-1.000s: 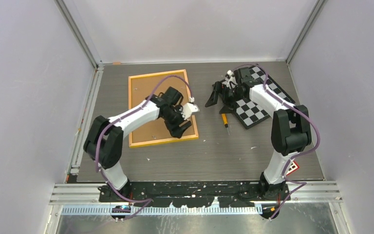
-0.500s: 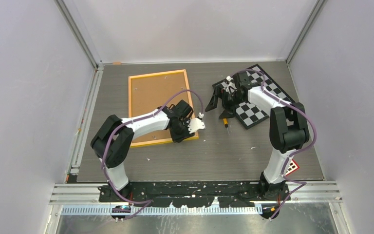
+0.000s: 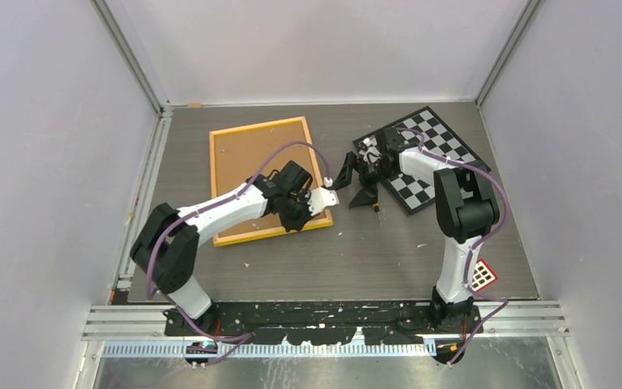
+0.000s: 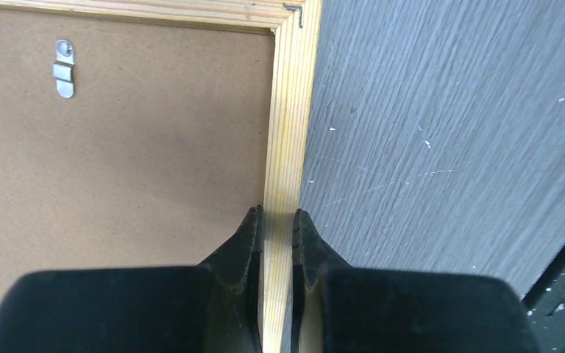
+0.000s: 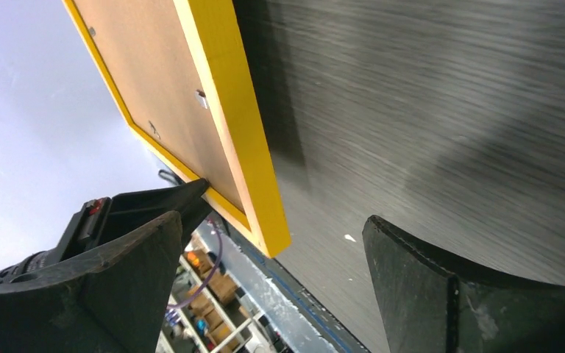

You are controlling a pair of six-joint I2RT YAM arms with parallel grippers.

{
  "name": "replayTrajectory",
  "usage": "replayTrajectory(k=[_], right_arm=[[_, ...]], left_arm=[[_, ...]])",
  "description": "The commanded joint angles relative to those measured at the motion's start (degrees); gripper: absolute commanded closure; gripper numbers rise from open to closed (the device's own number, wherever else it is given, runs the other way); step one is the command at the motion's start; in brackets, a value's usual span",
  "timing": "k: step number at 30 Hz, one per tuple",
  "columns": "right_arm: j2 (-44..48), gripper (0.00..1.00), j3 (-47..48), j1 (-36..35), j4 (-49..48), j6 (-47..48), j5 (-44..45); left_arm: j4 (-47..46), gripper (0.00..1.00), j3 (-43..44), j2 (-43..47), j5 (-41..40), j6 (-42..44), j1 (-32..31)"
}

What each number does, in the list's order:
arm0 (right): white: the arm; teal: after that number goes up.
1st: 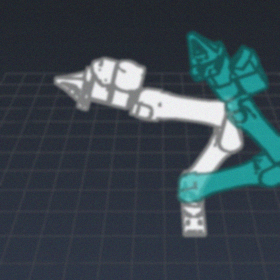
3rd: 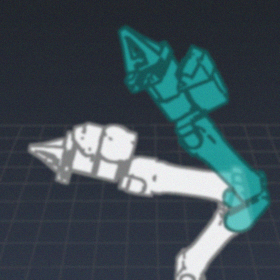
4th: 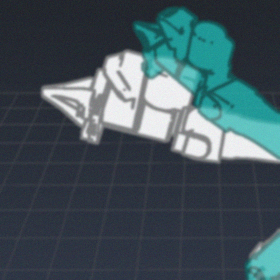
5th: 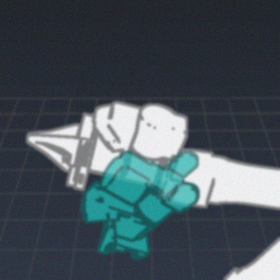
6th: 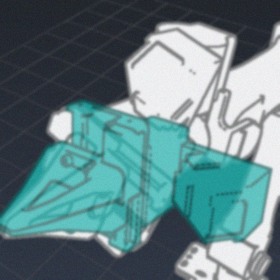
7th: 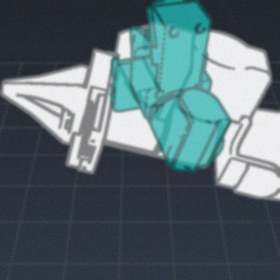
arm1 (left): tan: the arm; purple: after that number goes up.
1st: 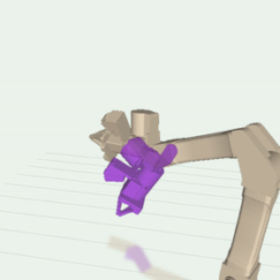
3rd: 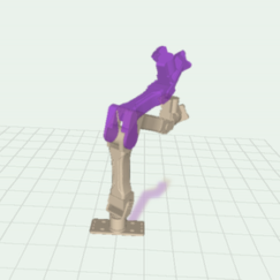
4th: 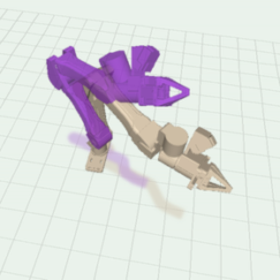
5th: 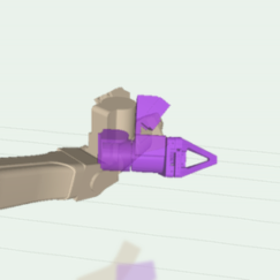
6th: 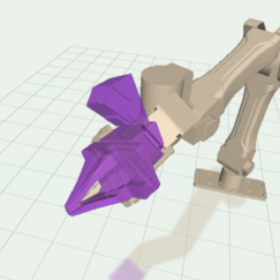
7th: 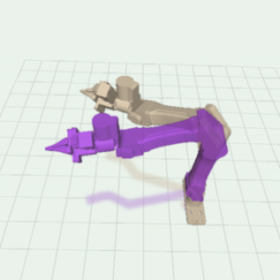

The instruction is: Take the photo out of the frame

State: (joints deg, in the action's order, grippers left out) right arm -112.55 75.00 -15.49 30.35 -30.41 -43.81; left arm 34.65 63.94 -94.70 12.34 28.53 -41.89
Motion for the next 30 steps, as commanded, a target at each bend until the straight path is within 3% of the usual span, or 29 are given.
replayTrajectory(k=[1,9,15,20,27,30], right_arm=[[-1.9,0.05,1.2,-1.9,-4.2,-4.0,-8.8],[-2.8,0.09,1.1,-5.1,-7.8,-7.2,-15.9],[-4.9,0.21,2.9,-7.3,-8.4,-8.6,-19.8],[-5.0,0.4,2.2,-7.4,-11.6,-11.4,-20.7],[-3.1,0.82,3.9,-7.1,-9.7,-11.1,-18.8],[-1.9,0.96,6.0,-6.7,-4.6,-7.6,-16.8]], left_arm=[[-2.7,1.0,2.9,6.4,4.0,-5.3,2.1],[-7.0,1.0,2.8,9.5,6.7,-8.8,4.6],[-10.1,1.0,2.0,10.9,8.5,-9.8,5.4],[-11.4,1.0,1.0,12.0,7.8,-10.4,5.4],[-11.4,1.0,-0.2,15.1,6.6,-11.1,5.6],[-9.8,0.91,1.1,16.5,4.6,-13.2,6.0]])
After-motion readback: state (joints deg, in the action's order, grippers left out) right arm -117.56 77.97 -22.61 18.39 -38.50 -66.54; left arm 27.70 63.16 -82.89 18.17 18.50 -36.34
